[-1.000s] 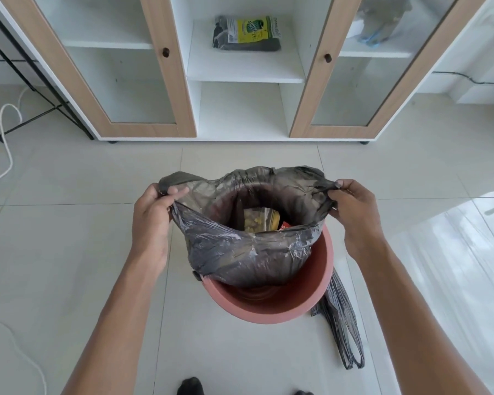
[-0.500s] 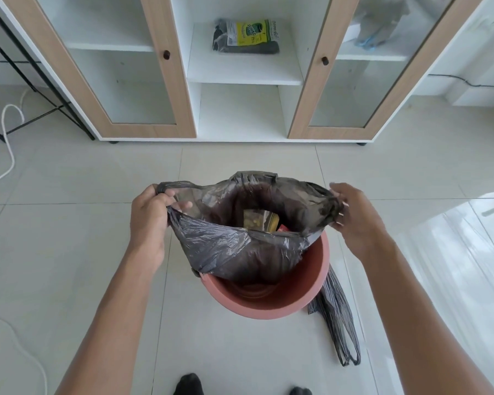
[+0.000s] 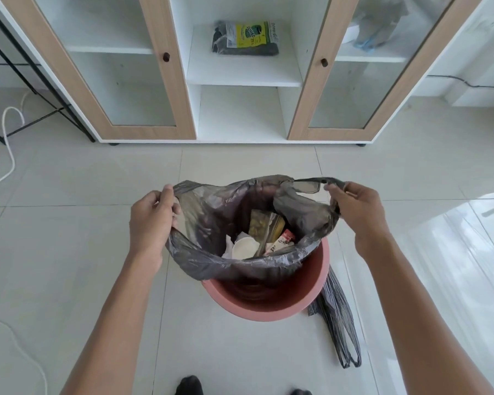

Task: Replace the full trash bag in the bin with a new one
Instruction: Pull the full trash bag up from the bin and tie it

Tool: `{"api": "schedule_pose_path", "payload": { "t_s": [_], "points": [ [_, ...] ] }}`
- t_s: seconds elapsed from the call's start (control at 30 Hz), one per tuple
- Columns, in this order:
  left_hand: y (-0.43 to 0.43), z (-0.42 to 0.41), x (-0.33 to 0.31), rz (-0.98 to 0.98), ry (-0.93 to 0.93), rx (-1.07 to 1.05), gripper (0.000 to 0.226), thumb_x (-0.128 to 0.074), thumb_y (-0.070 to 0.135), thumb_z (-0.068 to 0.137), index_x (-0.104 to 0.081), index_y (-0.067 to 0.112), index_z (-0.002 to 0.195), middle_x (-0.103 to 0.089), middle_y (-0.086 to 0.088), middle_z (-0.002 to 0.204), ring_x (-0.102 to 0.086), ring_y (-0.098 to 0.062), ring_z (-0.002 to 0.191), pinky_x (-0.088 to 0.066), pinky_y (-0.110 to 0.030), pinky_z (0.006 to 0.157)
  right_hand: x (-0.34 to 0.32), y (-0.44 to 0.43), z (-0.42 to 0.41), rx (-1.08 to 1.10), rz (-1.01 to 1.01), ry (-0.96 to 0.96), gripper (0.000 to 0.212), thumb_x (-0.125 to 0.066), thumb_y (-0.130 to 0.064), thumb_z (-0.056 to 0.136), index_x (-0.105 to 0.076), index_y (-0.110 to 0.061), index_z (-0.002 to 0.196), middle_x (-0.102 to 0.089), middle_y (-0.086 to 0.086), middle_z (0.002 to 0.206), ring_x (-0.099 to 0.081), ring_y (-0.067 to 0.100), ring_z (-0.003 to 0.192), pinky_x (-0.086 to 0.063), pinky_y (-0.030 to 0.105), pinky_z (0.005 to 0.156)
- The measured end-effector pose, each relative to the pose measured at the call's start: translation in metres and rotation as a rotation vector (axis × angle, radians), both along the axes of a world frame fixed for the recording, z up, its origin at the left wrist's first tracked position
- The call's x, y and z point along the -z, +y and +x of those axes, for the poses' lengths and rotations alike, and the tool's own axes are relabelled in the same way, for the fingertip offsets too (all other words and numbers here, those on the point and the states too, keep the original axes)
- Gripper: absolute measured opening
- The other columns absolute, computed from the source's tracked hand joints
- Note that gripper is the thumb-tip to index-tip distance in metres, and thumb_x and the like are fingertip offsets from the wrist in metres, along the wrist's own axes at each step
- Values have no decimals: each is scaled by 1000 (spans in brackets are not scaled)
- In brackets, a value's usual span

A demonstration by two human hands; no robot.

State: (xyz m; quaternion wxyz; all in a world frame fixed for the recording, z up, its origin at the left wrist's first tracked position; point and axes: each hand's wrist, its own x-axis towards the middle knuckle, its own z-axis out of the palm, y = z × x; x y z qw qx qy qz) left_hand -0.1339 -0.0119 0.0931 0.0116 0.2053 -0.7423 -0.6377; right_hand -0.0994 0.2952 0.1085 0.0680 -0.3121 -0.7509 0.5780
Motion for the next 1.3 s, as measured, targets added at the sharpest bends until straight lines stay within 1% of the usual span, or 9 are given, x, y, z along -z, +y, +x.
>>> {"api": "schedule_pose_path", "payload": {
  "t_s": [0.2, 0.3, 0.4, 0.5, 0.6, 0.8, 1.0, 1.17, 1.3],
  "points": [
    [-1, -7, -8, 35, 79, -71, 39, -56, 36, 98, -50, 18, 64, -59, 1, 61, -49, -13, 47, -43, -27, 56, -18, -2, -2, 36, 80, 102, 19, -61, -24, 93, -72, -15, 81, -54, -2, 59, -57, 7, 46, -44, 20, 55],
    [0, -4, -6, -10, 56, -87, 41, -55, 37, 98, -51, 15, 64, -58, 3, 58, -50, -9, 44, -46, -26, 60, -9, -4, 2, 36, 142, 88, 30, -53, -33, 97, -72, -21, 77, -52, -1, 56, -51, 17, 50, -40, 29, 58],
    [-1, -8, -16, 3, 108, -119, 45, -55, 40, 97, -46, 14, 60, -54, -2, 56, -49, -11, 43, -45, -21, 52, -17, -1, -1, 59, 186, 147, 33, -50, -36, 98, -73, -19, 81, -47, 3, 58, -41, 18, 55, -31, 28, 55],
    [-2, -4, -16, -121, 94, -52, 51, -66, 49, 86, -50, 5, 65, -49, -5, 55, -46, -16, 49, -41, -25, 55, -19, -1, -1, 42, 188, 182, 24, -53, -30, 97, -69, -19, 83, -50, 4, 58, -41, 19, 56, -32, 29, 54],
    [0, 3, -12, -292, 80, 34, 49, -70, 40, 85, -49, -1, 69, -42, -5, 58, -43, -19, 56, -34, -29, 54, -17, -5, 4, 24, 178, 171, 20, -55, -26, 94, -68, -20, 81, -52, 5, 59, -42, 18, 55, -33, 29, 54],
    [1, -4, -13, -79, 115, -26, 56, -68, 44, 86, -49, -7, 78, -42, -9, 60, -41, -17, 47, -42, -31, 59, -18, -3, 0, 64, 158, 194, 20, -54, -24, 94, -67, -18, 79, -54, -2, 55, -50, 11, 47, -42, 30, 56],
    [7, -8, -26, 6, 177, 2, 35, -61, 39, 95, -62, 10, 75, -53, 5, 54, -45, -11, 46, -42, -28, 57, -31, 0, -3, 97, 159, 244, 19, -54, -24, 95, -65, -20, 81, -56, 1, 57, -54, 8, 46, -39, 18, 48],
    [11, -1, -22, -81, 179, 85, 32, -52, 29, 101, -68, 10, 80, -54, 1, 59, -47, -13, 50, -40, -30, 57, -24, -8, 2, 71, 170, 173, 19, -55, -23, 96, -68, -16, 84, -59, -1, 56, -55, 4, 45, -39, 20, 47],
    [15, -5, -36, -53, 207, 71, 31, -51, 27, 102, -66, 8, 83, -55, 2, 58, -48, -10, 48, -44, -27, 52, -41, -9, -2, 84, 158, 238, 19, -54, -25, 96, -67, -19, 83, -60, -3, 55, -57, 8, 51, -40, 17, 49]
  ]
}}
